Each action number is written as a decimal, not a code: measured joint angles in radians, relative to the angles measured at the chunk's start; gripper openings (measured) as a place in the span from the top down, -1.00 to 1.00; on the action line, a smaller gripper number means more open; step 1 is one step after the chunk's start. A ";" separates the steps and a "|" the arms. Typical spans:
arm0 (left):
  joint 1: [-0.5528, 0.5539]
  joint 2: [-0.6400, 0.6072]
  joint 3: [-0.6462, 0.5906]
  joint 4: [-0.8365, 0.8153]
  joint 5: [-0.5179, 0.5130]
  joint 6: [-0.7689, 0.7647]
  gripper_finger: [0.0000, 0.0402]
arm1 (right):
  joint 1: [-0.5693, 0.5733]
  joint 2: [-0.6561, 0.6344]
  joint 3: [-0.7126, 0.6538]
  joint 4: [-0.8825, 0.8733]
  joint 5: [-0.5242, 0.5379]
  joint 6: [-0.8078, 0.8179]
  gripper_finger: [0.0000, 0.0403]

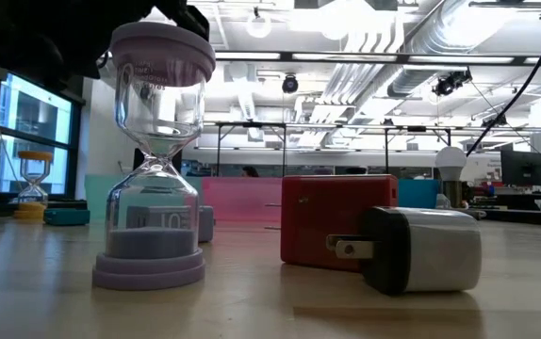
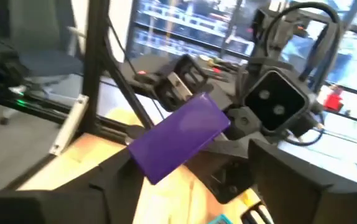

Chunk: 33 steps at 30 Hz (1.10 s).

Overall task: Pick & Place Office items
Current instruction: Put the violet digital clock into the light blue bin

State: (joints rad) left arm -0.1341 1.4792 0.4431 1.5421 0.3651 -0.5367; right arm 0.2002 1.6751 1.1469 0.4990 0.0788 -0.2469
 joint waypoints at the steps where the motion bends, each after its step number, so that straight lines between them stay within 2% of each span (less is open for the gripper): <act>1: 0.000 0.000 0.000 0.000 0.000 -0.003 0.64 | 0.008 -0.001 0.000 -0.002 0.020 -0.014 -0.39; 6: 0.011 0.000 0.000 0.002 0.012 -0.018 0.71 | 0.051 -0.006 0.000 -0.057 0.119 -0.085 -0.53; 12: 0.016 0.000 0.000 0.001 0.014 -0.038 0.68 | 0.139 -0.025 0.001 -0.207 0.368 -0.090 -0.57; 18: 0.077 0.000 0.001 -0.051 0.047 -0.076 0.68 | 0.204 -0.028 0.000 -0.404 0.610 0.083 -0.54; 26: 0.248 -0.001 0.002 -0.204 0.047 0.037 0.68 | 0.223 -0.028 0.000 -0.674 0.645 0.372 -0.53; 33: 0.455 -0.065 0.002 -0.436 0.018 0.122 0.68 | 0.223 -0.028 0.000 -0.738 0.645 0.438 -0.53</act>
State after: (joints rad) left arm 0.3204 1.4143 0.4446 1.1060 0.3828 -0.4148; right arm 0.4236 1.6470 1.1469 -0.2390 0.7235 0.1907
